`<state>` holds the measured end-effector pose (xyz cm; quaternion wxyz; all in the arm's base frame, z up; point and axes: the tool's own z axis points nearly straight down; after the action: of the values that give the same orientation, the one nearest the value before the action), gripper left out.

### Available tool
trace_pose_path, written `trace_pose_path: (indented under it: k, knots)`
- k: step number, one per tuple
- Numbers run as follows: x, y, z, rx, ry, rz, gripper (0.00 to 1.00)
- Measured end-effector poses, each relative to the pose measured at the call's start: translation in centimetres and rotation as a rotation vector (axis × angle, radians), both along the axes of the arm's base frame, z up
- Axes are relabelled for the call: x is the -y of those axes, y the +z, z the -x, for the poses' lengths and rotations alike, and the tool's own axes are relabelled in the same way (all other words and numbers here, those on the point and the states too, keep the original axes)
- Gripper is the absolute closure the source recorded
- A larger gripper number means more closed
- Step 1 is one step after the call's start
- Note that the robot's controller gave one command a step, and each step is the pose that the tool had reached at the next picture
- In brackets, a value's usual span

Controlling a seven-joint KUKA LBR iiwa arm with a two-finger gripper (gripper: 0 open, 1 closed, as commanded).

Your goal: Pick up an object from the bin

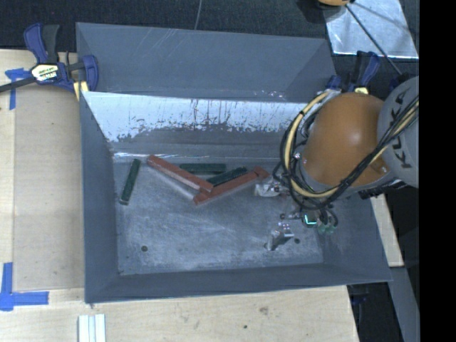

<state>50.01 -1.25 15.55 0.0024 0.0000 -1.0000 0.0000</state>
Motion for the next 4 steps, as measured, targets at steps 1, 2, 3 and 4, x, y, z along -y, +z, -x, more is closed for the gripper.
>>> trace_pose_path:
  k: [1,2,3,4]
  knots:
    - [0.0,0.3,-0.2,0.007,0.0,0.0,0.0]
    - [-1.5,-1.6,-4.6,0.01,0.061,0.001,0.0]
    - [-4.8,-4.8,-7.8,0.011,0.154,0.0,0.0]
    - [-5.1,-6.6,-9.7,0.027,0.11,-0.003,1.0]
